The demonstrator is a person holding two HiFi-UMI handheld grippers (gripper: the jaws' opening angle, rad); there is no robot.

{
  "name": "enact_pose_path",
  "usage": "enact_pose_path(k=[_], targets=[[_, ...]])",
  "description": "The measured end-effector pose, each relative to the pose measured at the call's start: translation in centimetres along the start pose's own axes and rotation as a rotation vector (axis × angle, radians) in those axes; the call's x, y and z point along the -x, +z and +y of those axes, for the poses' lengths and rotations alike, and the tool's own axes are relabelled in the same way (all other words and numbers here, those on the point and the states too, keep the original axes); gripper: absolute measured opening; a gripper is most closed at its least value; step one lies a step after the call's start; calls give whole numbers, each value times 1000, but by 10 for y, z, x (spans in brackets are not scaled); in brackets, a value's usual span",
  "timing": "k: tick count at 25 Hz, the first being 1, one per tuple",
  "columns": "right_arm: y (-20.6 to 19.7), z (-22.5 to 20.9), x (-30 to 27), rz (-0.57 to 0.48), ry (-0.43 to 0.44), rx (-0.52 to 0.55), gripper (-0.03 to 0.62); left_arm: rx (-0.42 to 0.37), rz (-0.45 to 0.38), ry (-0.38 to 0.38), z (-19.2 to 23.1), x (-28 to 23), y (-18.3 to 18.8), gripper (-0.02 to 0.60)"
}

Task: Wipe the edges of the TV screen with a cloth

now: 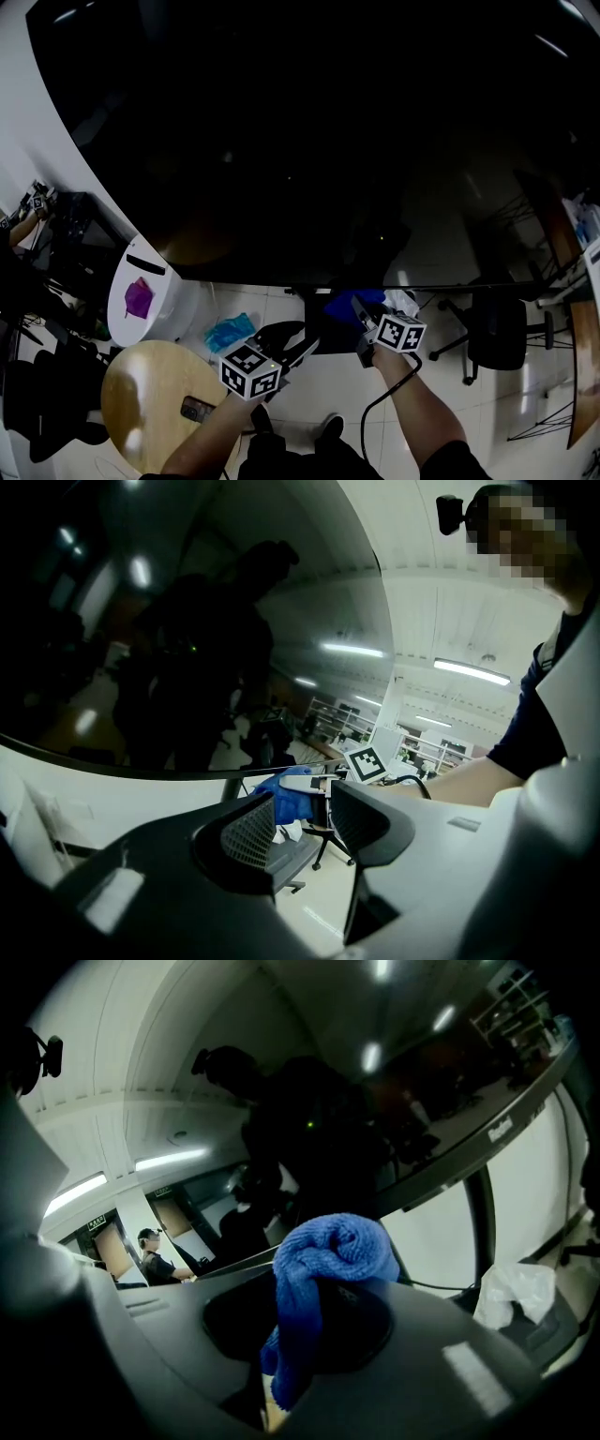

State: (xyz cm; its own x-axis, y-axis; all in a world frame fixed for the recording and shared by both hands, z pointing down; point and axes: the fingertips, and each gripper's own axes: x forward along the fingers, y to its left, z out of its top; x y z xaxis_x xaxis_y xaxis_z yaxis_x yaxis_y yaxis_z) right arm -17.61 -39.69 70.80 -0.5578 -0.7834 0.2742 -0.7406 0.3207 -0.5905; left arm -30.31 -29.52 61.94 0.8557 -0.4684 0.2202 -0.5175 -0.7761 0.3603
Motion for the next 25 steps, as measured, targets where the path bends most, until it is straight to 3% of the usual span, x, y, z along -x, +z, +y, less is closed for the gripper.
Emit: enact_pose_path(k=[11, 25], targets=[[-39, 74, -66, 60, 85, -14, 74, 25, -42, 65, 49, 63, 3, 173], [-91, 180, -162, 107, 182, -41, 75, 51, -71, 209, 142, 167, -1, 173]])
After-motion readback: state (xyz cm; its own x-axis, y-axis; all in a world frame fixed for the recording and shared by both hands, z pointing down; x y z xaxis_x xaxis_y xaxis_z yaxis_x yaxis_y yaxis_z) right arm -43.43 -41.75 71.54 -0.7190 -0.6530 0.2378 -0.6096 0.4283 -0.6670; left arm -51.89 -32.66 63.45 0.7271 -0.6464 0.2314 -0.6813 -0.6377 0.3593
